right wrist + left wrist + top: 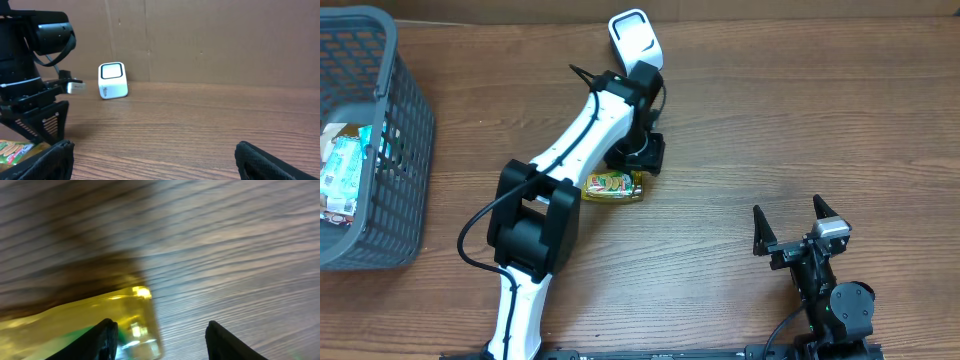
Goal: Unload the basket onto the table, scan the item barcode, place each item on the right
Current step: 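Regrasp the lying bottle by its grey cap with the left gripper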
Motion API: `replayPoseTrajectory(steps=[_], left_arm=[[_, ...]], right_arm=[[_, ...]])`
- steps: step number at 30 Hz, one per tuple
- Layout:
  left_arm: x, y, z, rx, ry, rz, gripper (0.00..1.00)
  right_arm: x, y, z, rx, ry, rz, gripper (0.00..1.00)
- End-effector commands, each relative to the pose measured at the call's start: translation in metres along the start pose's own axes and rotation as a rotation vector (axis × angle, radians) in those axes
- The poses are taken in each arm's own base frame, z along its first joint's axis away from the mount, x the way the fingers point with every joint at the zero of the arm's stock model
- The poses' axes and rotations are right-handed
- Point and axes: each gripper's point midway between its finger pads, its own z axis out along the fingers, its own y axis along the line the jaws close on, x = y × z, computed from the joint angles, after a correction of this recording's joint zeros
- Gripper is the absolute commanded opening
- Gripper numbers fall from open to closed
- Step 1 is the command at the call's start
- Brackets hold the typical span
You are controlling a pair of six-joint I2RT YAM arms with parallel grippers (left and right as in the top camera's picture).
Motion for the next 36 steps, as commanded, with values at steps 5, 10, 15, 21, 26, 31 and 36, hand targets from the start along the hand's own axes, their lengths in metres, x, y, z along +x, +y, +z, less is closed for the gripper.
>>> replayPoseTrajectory(steps=[5, 10, 15, 21, 26, 31, 36], left_arm=[[-0.017, 0.001, -0.054, 0.063, -0.091, -0.094, 0.61], [-0.020, 0.043, -0.131, 0.078, -0.245, -0.348, 0.65], [0.020, 0.115, -0.170, -0.179, -0.335, -0.866, 0.70], [0.039, 0.127, -0.139, -0.236, -0.269, -1.075, 0.76], [0.036, 0.124, -0.092, -0.138, -0.207, -1.170, 0.76], [0.040, 0.136, -0.066, -0.134, -0.189, -1.244, 0.76], [0.049, 0.144, -0.043, -0.109, -0.144, -1.286, 0.76]], right_arm=[[0.002, -0.003, 0.000, 0.013, -0.004, -0.004, 1.00], [0.002, -0.003, 0.000, 0.013, -0.004, -0.004, 1.00], [0.002, -0.003, 0.000, 0.013, -0.004, -0.004, 1.00], [0.002, -0.003, 0.000, 0.013, -0.004, -0.004, 1.00], [0.002, -0.003, 0.000, 0.013, -0.004, -0.004, 1.00], [0.002, -0.003, 0.000, 0.013, -0.004, -0.004, 1.00], [0.002, -0.003, 0.000, 0.013, -0.004, -0.004, 1.00]])
